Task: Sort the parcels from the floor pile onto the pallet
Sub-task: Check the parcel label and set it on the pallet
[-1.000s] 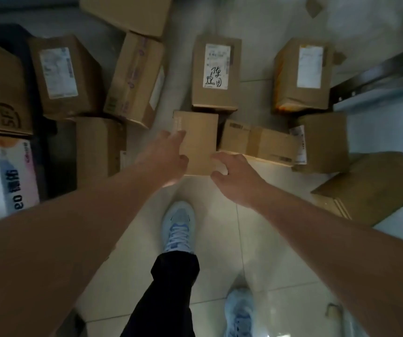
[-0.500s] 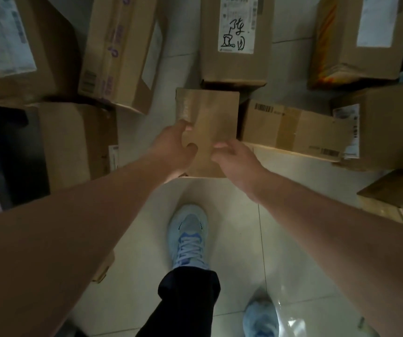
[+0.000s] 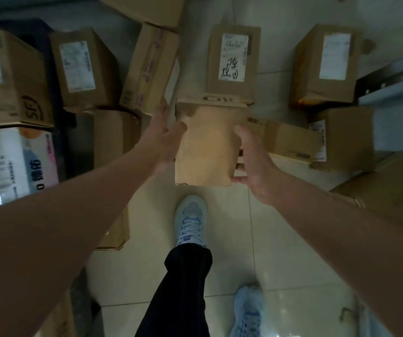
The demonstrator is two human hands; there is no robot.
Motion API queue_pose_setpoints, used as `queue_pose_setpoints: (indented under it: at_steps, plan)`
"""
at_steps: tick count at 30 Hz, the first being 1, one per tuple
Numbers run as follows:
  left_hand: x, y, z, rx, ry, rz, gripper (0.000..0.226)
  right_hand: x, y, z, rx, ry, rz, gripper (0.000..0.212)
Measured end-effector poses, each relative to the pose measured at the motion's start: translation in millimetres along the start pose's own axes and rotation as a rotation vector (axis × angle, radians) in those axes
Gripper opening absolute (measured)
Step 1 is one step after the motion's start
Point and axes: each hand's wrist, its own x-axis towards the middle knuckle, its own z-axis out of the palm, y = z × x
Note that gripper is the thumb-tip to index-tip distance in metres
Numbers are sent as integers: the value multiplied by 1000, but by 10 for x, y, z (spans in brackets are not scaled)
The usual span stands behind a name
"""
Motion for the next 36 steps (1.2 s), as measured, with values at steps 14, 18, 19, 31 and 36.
queue_pose_setpoints:
  at_steps: [14, 18, 19, 31, 36]
  plan:
    - [-2695, 1306, -313, -69, 209, 234, 32, -2621, -733, -639, 80, -127, -138, 68]
    - [-3763, 1731, -511, -2, 195, 354, 31, -3616, -959, -754, -26, -106, -297, 40]
    - [-4039, 1821, -599, 36, 224, 394, 23, -3877, -1016, -770, -34, -114, -326, 41]
    - [-7179, 2216, -1615, 268, 346, 704, 63, -7232, -1149, -533, -326, -119, -904, 68]
    - [-8203, 1977, -1998, 220, 359, 885, 75, -8359, -995, -349, -409, -102, -1105, 74]
